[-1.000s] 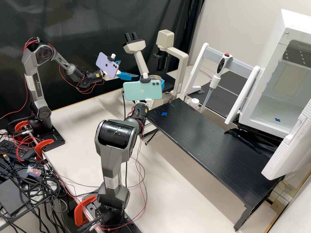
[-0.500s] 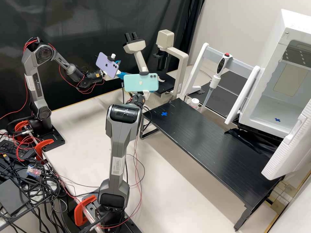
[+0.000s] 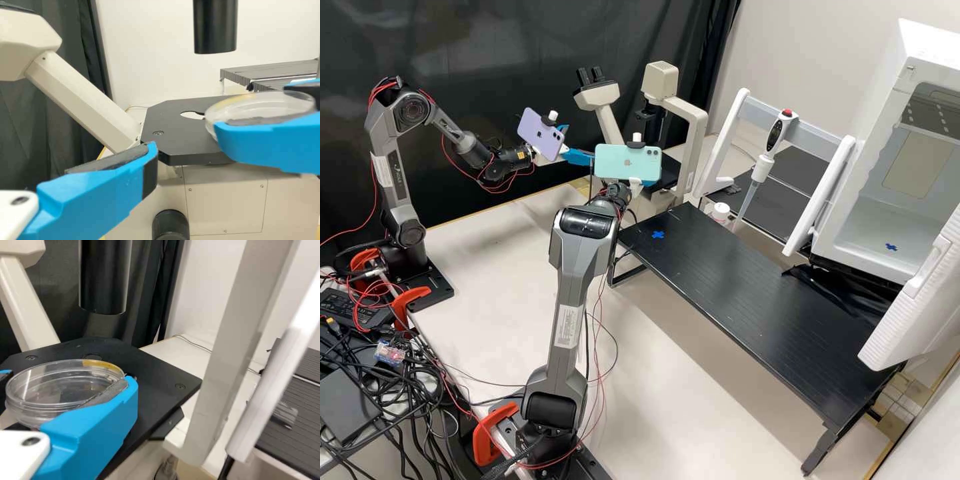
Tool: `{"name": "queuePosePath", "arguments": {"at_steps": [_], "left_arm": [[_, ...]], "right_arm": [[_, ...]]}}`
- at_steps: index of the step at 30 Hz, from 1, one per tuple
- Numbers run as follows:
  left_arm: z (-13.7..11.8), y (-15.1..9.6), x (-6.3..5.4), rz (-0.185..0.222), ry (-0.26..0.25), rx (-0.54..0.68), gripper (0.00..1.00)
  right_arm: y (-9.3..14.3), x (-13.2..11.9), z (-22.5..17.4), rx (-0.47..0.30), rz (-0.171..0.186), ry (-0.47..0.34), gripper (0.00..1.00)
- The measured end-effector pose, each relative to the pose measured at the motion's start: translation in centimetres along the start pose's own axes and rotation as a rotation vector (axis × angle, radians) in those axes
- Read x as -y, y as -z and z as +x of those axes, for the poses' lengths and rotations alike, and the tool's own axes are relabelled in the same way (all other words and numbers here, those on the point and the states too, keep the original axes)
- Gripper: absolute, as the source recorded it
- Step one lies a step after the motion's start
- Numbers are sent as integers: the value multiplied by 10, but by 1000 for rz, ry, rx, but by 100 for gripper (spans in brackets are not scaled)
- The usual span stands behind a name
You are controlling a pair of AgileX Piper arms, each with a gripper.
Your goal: Move the petri dish to the microscope
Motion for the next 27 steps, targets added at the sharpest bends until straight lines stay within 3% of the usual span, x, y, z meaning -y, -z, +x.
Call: {"name": "queuePosePath", "arguments": {"at_steps": [6, 14, 21, 22, 23, 24, 26, 27], "left_arm": [[0, 0, 0, 0, 0, 0, 100], [0, 0, 0, 0, 0, 0, 100], [0, 0, 0, 0, 0, 0, 100], [0, 0, 0, 0, 0, 0, 100], [0, 0, 0, 0, 0, 0, 100], [0, 0, 0, 0, 0, 0, 100], [0, 0, 0, 0, 0, 0, 100], [0, 0, 0, 0, 0, 0, 100]], "right_arm": [[5, 3, 16, 13, 61, 78, 0], [5, 6, 37, 61, 127, 106, 0], [-8, 1, 55, 133, 132, 83, 0], [-10, -2, 56, 142, 121, 77, 0], [-12, -4, 57, 153, 133, 73, 0], [-14, -5, 58, 162, 122, 72, 100], [-15, -8, 58, 173, 135, 76, 100], [-16, -8, 58, 175, 124, 87, 100]]}}
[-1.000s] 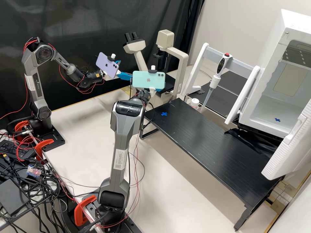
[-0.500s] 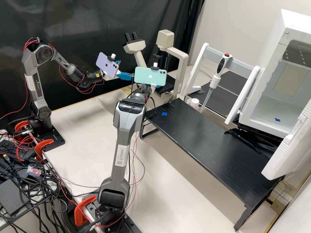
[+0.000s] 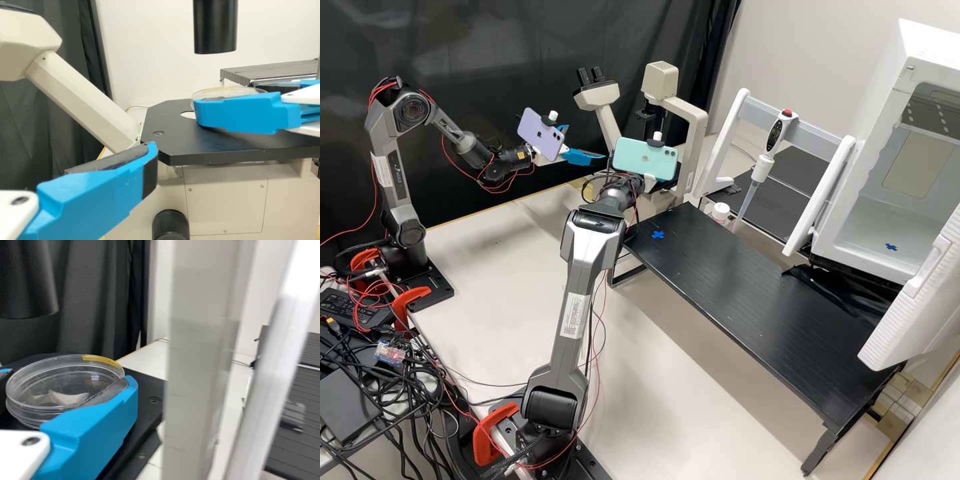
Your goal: Move the petri dish to the microscope
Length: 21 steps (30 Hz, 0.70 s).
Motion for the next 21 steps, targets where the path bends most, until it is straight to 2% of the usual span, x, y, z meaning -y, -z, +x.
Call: {"name": "queuePosePath", "arguments": {"at_steps": [6, 13, 14, 15, 16, 18, 19, 20, 21], "left_arm": [[0, 0, 0, 0, 0, 0, 100], [0, 0, 0, 0, 0, 0, 100], [0, 0, 0, 0, 0, 0, 100], [0, 0, 0, 0, 0, 0, 100], [0, 0, 0, 0, 0, 0, 100], [0, 0, 0, 0, 0, 0, 100], [0, 0, 0, 0, 0, 0, 100], [0, 0, 0, 0, 0, 0, 100], [0, 0, 0, 0, 0, 0, 100]], "right_arm": [[1, 1, 0, -3, -27, 14, 100], [-3, 5, -1, -3, -28, 23, 100], [-3, 5, -1, -5, -19, 22, 100], [-3, 6, -2, -11, -28, 24, 100], [-1, 6, -4, -18, -20, 23, 100], [-1, 7, -7, -32, -31, 29, 100], [-1, 8, -8, -37, -17, 33, 100], [0, 8, -11, -45, -29, 35, 100], [-1, 9, -13, -50, -17, 41, 100]]}}
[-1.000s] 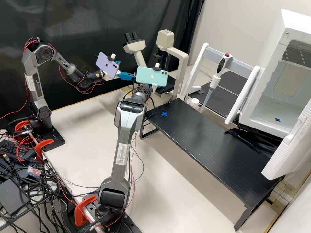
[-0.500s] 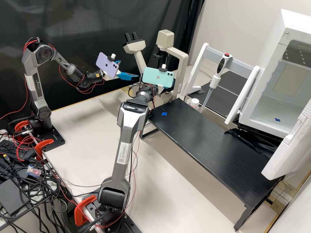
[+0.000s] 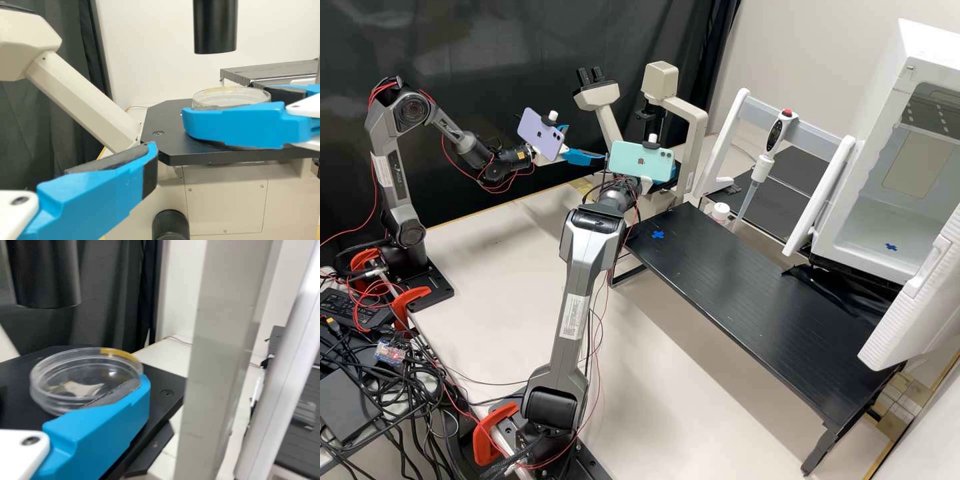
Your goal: Move the petri dish to the microscope
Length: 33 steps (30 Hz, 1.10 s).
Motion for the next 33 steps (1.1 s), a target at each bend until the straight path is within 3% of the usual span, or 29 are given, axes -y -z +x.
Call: {"name": "queuePosePath", "arguments": {"at_steps": [1, 7, 14, 16, 24, 28, 33], "left_arm": [[0, 0, 0, 0, 0, 0, 100], [0, 0, 0, 0, 0, 0, 100], [0, 0, 0, 0, 0, 0, 100], [0, 0, 0, 0, 0, 0, 100], [0, 0, 0, 0, 0, 0, 100], [0, 0, 0, 0, 0, 0, 100], [0, 0, 0, 0, 0, 0, 100]], "right_arm": [[0, 0, -3, -6, -13, 0, 100], [0, 7, -34, -79, -9, -45, 100], [3, 35, -118, -258, -183, -65, 100], [-3, 38, -138, -293, -205, -88, 100], [-46, 23, -214, -382, -204, -324, 100], [-74, 10, -244, -347, -179, -431, 100], [-105, 0, -279, -248, -140, -535, 100]]}}
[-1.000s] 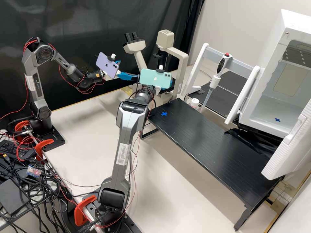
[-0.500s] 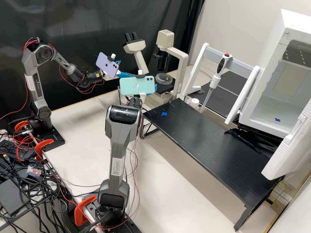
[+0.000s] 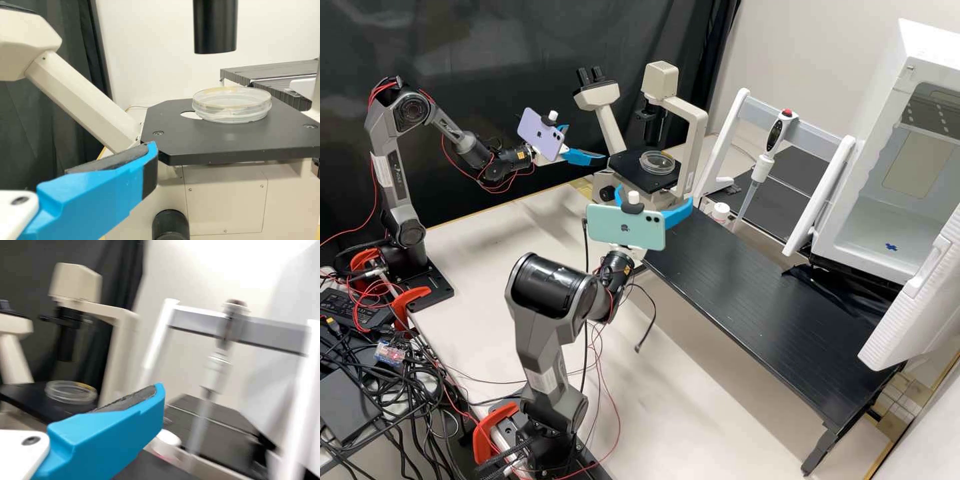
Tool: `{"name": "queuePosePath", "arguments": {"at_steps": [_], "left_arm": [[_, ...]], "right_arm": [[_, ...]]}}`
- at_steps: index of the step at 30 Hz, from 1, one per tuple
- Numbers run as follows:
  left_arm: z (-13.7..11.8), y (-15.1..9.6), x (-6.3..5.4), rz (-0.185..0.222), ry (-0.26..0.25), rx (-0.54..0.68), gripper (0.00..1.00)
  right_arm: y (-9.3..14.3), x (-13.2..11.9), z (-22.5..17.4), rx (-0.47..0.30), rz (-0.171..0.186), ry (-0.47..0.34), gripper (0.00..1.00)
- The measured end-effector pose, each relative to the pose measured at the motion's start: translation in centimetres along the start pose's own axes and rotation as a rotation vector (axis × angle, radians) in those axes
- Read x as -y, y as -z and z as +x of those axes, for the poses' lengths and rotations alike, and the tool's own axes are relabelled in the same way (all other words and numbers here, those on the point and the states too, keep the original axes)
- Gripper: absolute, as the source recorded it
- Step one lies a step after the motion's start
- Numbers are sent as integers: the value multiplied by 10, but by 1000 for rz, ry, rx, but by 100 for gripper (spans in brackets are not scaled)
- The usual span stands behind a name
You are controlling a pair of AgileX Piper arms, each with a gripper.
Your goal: Move the petri dish to the microscope
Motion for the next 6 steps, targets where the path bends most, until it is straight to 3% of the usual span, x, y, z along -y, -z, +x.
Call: {"name": "queuePosePath", "arguments": {"at_steps": [3, 6], "left_arm": [[0, 0, 0, 0, 0, 0, 100], [0, 0, 0, 0, 0, 0, 100]], "right_arm": [[-14, -11, -14, 70, 23, -47, 100], [-27, -17, -23, 132, 67, -82, 100]]}}
